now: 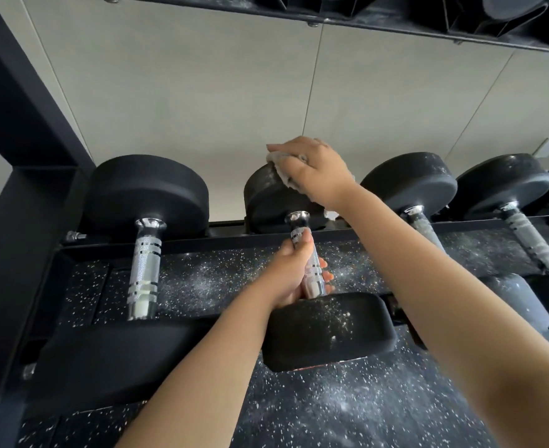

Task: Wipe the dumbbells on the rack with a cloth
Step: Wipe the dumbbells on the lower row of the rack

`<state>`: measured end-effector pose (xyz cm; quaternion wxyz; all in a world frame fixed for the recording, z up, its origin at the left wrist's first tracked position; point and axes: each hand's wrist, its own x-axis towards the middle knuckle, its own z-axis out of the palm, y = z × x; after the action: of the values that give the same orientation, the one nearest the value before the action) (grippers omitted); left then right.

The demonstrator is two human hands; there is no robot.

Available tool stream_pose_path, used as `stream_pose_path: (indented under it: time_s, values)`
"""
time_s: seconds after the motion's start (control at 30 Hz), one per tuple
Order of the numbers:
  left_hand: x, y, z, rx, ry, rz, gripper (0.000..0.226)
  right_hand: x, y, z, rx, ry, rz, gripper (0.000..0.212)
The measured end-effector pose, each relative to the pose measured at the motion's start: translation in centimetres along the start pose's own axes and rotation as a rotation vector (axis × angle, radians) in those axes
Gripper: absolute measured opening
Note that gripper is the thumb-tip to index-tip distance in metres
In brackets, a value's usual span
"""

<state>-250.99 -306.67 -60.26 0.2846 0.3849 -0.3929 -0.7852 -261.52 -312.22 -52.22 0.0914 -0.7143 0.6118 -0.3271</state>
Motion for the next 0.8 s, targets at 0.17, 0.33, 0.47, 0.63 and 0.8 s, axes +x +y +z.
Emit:
stream_pose_path:
  time_s: [0.17,0.33,0.47,0.63,0.8]
  values:
    - [0.2,-0.4,0.0,-0.035,-0.016,0.016,0.027,-2.4,2.1,-0.9,0.654,0.144,0.249,0.031]
    - [0.3,-0.5,0.0,-0.017,-0.019,0.036,0.033,-2.4,3.7,-0.2,0.700,0.160,0.436,0.039]
    - [0.2,-0.2,0.1,0.004,-0.003,0.012,0.036,-1.3,1.9,-0.6,0.517,0.153,0.311,0.035]
    - [0.4,-0.2,0.2,0.038,0.032,0.018,0.043,-0.2,-0.2,0.2,-0.152,0.078,0.148,0.036]
    - [0.5,-0.3,0.2,0.042,0.039,0.012,0.045,-0.4,0.1,0.7,-0.087,0.120,0.016,0.048]
